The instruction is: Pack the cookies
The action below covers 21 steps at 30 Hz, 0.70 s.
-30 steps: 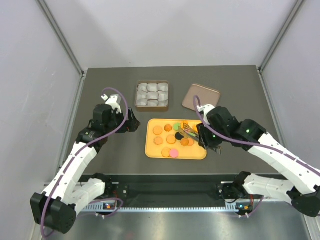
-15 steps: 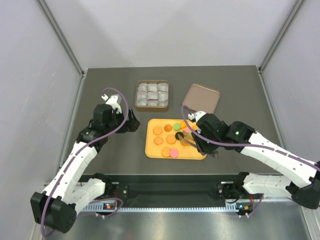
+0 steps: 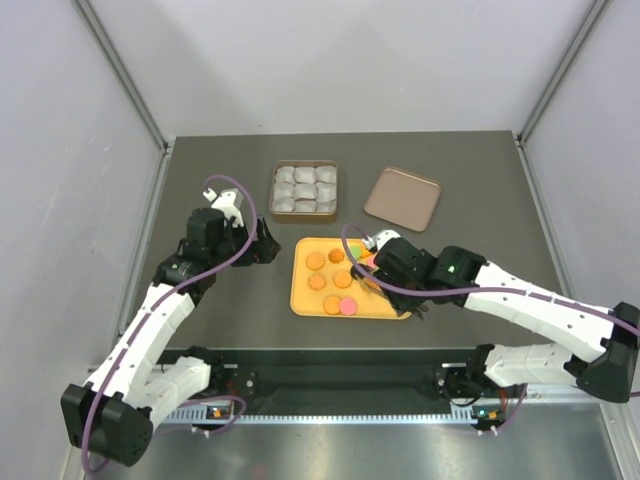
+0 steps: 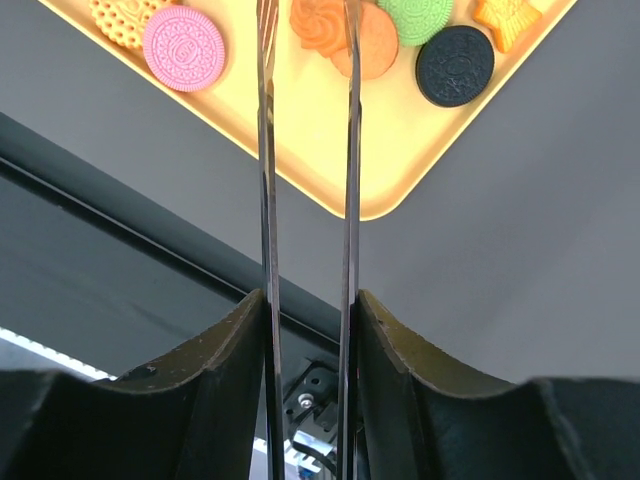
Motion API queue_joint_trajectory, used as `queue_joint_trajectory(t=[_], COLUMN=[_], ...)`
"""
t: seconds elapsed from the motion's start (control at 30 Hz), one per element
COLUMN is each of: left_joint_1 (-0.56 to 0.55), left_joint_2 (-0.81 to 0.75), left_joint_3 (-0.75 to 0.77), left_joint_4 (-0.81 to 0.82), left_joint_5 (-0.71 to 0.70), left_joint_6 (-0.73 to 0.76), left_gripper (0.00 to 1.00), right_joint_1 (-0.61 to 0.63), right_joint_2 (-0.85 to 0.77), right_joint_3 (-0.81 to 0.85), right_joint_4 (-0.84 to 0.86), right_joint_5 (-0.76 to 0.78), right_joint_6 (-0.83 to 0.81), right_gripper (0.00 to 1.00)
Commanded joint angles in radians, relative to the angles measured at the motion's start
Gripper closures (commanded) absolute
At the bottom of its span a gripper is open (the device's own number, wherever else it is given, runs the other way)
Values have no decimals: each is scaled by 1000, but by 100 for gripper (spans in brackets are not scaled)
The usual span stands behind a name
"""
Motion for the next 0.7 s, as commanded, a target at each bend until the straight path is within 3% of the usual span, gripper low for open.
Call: queue_joint_trajectory(t=[0.0, 0.67], left_joint_1=[-1, -1], left_joint_2=[-1, 1], left_joint_3=[6, 4], left_joint_4=[11, 11], left_joint_5=[1, 4], left_joint_6=[16, 16], left_gripper=[5, 5], right_joint_1=[38, 93], right_joint_2=[9, 57], right_joint_3=[29, 52], right_joint_4=[-16, -31], right_joint_5=[52, 113], right_joint_6=[25, 31], right_gripper=[60, 55])
